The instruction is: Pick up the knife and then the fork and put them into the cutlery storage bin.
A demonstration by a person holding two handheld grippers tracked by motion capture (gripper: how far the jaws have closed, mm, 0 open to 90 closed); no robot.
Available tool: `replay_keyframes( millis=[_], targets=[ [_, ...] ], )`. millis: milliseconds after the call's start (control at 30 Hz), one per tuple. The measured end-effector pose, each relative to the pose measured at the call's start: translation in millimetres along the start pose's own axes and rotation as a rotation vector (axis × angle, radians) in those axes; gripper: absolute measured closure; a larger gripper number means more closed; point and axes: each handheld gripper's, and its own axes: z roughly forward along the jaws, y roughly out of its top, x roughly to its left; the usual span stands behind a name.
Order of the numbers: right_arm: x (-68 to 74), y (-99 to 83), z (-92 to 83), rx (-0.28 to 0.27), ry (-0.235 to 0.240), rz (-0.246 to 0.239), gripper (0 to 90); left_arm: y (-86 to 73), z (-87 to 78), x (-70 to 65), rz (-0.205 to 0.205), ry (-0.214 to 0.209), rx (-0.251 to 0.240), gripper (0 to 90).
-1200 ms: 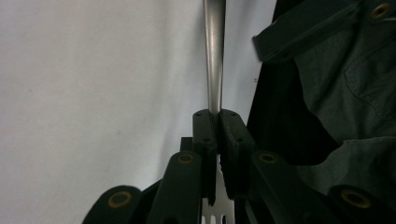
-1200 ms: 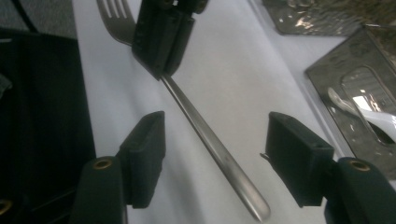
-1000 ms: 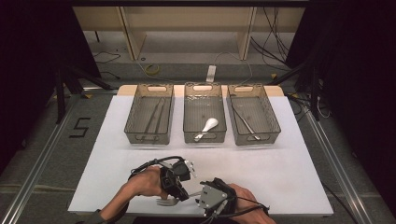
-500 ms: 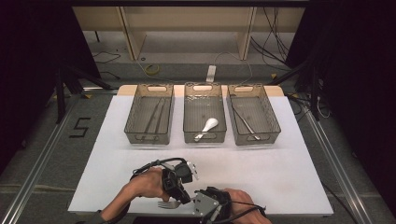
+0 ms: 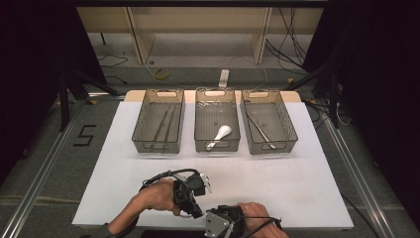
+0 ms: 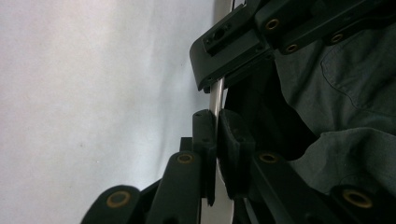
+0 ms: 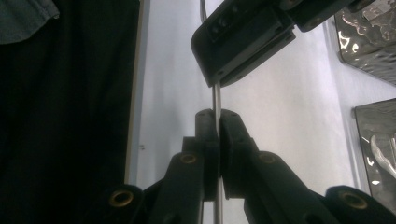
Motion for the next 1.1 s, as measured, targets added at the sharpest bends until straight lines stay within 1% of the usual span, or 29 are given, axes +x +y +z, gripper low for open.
replay_keyframes(
  millis=[33, 67, 100, 133, 167, 200, 233, 267, 300, 333, 400, 433, 467, 500, 533, 567, 600, 700, 800, 867, 900, 933, 967, 1100],
  targets=[
    [0.0, -0.2, -0.3, -0.002, -0.003, 0.012, 87.9, -0.2, -0.8, 0.1, -0.008, 0.002, -0.013, 83.0],
    [-1.1, -0.8, -0.9, 0.000, -0.007, 0.009, 87.9, -0.1, -2.9, 0.6, -0.001, 0.012, -0.018, 81.6],
    [-1.5, -1.1, -1.6, 0.001, -0.010, 0.021, 87.9, -0.2, -4.7, 0.4, -0.008, 0.023, -0.037, 76.6],
    [-3.1, -2.2, -1.9, 0.003, -0.013, 0.013, 87.9, -0.3, -6.8, 0.8, -0.012, 0.034, -0.058, 72.4],
    [-2.9, -3.1, -2.0, 0.006, -0.015, 0.031, 88.0, -0.4, -8.8, 1.0, -0.011, 0.043, -0.080, 68.0],
    [-4.2, -4.3, -2.1, 0.013, -0.023, 0.029, 87.9, -0.2, -10.9, 1.3, -0.014, 0.058, -0.103, 62.1],
    [-5.1, -5.9, -2.0, 0.016, -0.024, 0.038, 87.9, -0.1, -13.0, 2.2, -0.021, 0.073, -0.120, 56.8],
    [-6.3, -7.7, -2.4, 0.026, -0.023, 0.049, 87.9, -0.4, -15.0, 2.5, -0.019, 0.089, -0.132, 54.4],
    [-8.6, -9.8, -2.7, 0.029, -0.033, 0.051, 87.9, -1.1, -16.8, 2.3, -0.018, 0.110, -0.153, 50.3],
    [-9.4, -12.2, -3.4, 0.036, -0.033, 0.066, 87.9, -1.8, -18.8, 2.8, -0.026, 0.133, -0.168, 45.4],
    [-14.2, -17.8, -4.4, 0.041, -0.055, 0.079, 87.9, -3.5, -23.4, 4.7, -0.041, 0.183, -0.202, 39.7],
    [-15.6, -20.6, -5.0, 0.047, -0.059, 0.100, 87.9, -4.5, -25.9, 5.8, -0.056, 0.211, -0.228, 36.8],
    [-18.4, -23.8, -5.6, 0.049, -0.062, 0.109, 87.9, -5.7, -29.1, 7.3, -0.063, 0.236, -0.253, 34.3],
    [-20.6, -26.7, -6.3, 0.052, -0.066, 0.138, 87.9, -7.3, -31.8, 8.3, -0.069, 0.255, -0.285, 32.3],
    [-22.5, -29.6, -6.8, 0.051, -0.073, 0.157, 87.9, -8.8, -34.5, 9.0, -0.077, 0.267, -0.314, 30.9],
    [-24.4, -32.2, -7.3, 0.054, -0.083, 0.166, 87.9, -10.3, -37.4, 9.7, -0.082, 0.284, -0.339, 29.5],
    [-26.6, -34.6, -8.2, 0.058, -0.082, 0.175, 87.9, -11.9, -39.8, 9.9, -0.085, 0.298, -0.371, 28.5],
    [-31.9, -40.9, -10.3, 0.072, -0.101, 0.199, 87.9, -16.9, -44.7, 10.4, -0.097, 0.325, -0.462, 25.9],
    [-37.9, -48.5, -12.6, 0.087, -0.126, 0.241, 87.8, -21.8, -46.7, 10.2, -0.108, 0.363, -0.509, 24.2],
    [-42.7, -53.7, -14.5, 0.088, -0.145, 0.282, 87.8, -25.6, -48.0, 10.2, -0.116, 0.366, -0.543, 23.3],
    [-45.2, -56.4, -15.7, 0.086, -0.146, 0.304, 87.8, -27.5, -48.2, 9.9, -0.122, 0.368, -0.559, 23.1],
    [-47.2, -58.8, -16.9, 0.084, -0.159, 0.329, 87.8, -29.1, -48.4, 9.4, -0.130, 0.381, -0.577, 22.5],
    [-50.1, -61.6, -18.2, 0.084, -0.168, 0.342, 87.8, -31.0, -49.1, 9.5, -0.134, 0.393, -0.590, 22.0],
    [-59.7, -71.8, -24.1, 0.075, -0.194, 0.427, 87.8, -39.5, -52.1, 10.6, -0.155, 0.421, -0.650, 21.3]
  ],
)
